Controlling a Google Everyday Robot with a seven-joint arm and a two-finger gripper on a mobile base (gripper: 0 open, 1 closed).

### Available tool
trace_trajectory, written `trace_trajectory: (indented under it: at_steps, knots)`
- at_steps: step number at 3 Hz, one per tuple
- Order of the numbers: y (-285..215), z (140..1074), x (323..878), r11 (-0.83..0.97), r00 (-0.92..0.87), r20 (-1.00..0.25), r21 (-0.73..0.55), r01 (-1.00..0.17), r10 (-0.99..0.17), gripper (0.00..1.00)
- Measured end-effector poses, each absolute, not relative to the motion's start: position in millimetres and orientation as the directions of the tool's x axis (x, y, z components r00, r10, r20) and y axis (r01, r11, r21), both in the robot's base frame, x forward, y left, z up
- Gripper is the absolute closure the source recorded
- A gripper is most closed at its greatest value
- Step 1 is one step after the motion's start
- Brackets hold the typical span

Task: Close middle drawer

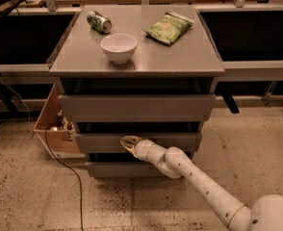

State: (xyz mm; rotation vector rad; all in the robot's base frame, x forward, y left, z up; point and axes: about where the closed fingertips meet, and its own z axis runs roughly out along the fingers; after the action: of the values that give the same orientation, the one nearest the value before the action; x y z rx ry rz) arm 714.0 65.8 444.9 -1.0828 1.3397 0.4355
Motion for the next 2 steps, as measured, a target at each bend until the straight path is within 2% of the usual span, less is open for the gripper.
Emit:
trace_trajectory:
  at_steps: [1, 2]
  knots:
    - [65.8, 444.9, 714.0, 0.48, 0.243, -0.918, -0.374, -0.793, -0.314, 1.0]
    - [44.8, 437.8, 688.1, 0.46, 0.209, -0.919, -0.353, -0.815, -0.334, 1.0]
